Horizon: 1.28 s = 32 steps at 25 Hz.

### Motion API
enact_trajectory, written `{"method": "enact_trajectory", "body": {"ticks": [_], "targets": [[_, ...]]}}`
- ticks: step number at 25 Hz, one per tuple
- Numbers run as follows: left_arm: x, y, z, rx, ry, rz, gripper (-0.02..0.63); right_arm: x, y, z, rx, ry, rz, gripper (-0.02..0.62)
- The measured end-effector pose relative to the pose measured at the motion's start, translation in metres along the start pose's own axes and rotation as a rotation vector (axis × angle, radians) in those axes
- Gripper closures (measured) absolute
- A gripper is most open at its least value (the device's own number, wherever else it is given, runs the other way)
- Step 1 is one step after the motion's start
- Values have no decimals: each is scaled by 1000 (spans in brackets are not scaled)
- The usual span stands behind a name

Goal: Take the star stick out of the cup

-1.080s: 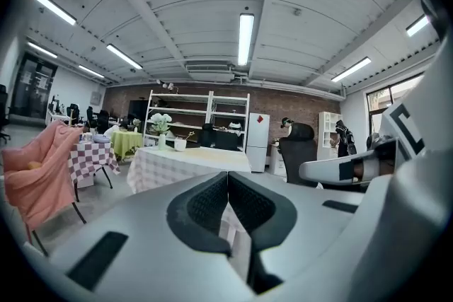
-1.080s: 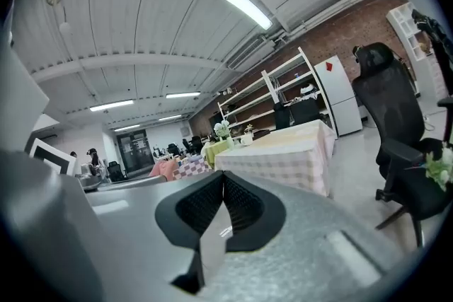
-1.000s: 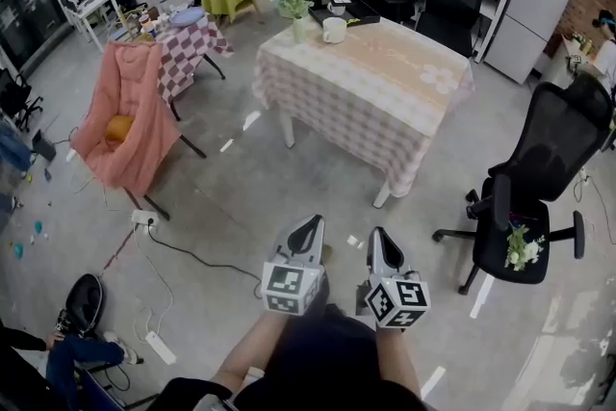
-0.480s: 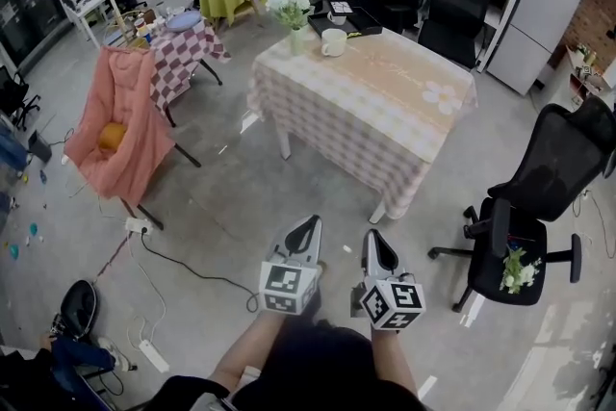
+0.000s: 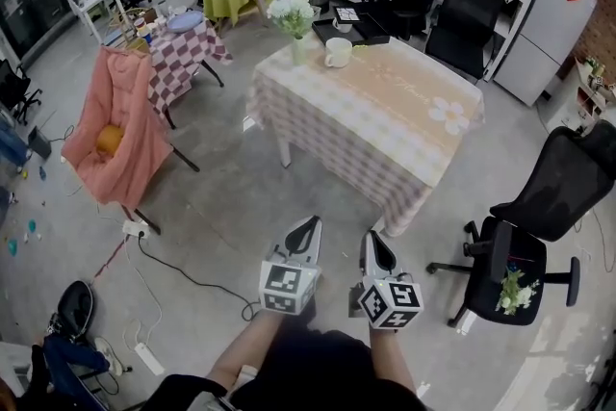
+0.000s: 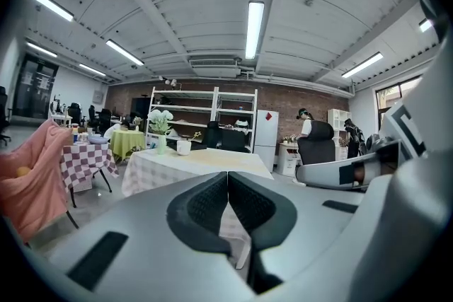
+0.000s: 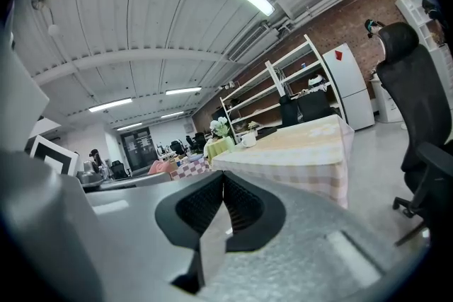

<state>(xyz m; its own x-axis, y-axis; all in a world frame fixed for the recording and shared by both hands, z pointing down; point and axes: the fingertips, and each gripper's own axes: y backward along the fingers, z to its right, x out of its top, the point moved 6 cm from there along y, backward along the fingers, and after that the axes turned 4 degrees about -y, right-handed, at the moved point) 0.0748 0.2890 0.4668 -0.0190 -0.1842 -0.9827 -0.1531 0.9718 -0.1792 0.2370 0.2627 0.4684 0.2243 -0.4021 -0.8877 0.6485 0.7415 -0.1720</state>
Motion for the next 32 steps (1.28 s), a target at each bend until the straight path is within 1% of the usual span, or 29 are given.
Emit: {"method": "enact_trajectory", "body": {"ticks": [6, 11, 20, 25, 32], "targets": [[9, -30, -18, -5, 1, -4, 595, 11, -30, 8, -12, -3, -1, 594], [18, -58, -32, -19, -4, -1, 595, 19, -54, 18, -41, 10, -1, 594], [31, -104, -60, -67, -21, 6, 595, 33, -98, 33, -99, -1, 28, 594], [36, -126, -80, -89, -32, 17, 595, 36, -123, 34, -122, -7, 48, 594], [42, -152, -98, -124, -31, 26, 595, 43, -149, 35, -149, -1, 61, 594]]}}
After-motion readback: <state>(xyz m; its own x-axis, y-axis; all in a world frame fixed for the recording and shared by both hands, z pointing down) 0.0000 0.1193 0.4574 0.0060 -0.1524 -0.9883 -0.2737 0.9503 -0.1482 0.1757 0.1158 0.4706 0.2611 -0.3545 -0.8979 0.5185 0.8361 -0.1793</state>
